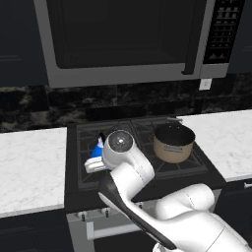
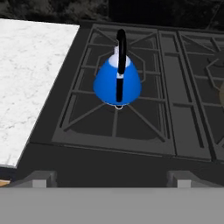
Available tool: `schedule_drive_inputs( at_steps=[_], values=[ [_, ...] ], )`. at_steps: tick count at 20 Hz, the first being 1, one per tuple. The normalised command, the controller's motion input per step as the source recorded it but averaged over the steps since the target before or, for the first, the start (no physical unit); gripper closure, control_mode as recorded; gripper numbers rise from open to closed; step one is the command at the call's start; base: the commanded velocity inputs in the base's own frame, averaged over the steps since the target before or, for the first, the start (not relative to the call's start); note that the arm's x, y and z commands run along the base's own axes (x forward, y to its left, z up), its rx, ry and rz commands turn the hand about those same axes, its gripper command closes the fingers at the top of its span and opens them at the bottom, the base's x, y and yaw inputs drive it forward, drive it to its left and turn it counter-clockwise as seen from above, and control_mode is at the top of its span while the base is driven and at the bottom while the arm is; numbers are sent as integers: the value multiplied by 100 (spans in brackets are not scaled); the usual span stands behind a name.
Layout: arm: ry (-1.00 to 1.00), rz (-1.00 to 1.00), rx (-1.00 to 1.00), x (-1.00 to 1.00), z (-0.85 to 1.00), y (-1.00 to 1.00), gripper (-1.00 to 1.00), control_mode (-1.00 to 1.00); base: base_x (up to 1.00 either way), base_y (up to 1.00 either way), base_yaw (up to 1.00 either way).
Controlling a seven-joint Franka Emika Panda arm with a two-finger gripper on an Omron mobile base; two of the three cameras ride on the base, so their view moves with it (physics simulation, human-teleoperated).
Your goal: Pick the kettle from the counter and place it on a stove burner. Then turn the burner on.
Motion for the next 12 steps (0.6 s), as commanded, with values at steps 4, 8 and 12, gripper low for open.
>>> schedule_drive_inputs(
  at_steps=[4, 8, 12],
  values=[
    [0, 0, 0, 0, 0, 9, -100, -100, 0, 0, 0],
    [0, 0, 0, -7, -4, 10, -100, -100, 0, 0, 0],
    [-13, 0, 0, -6, -25, 19, -100, -100, 0, 0, 0]
  ],
)
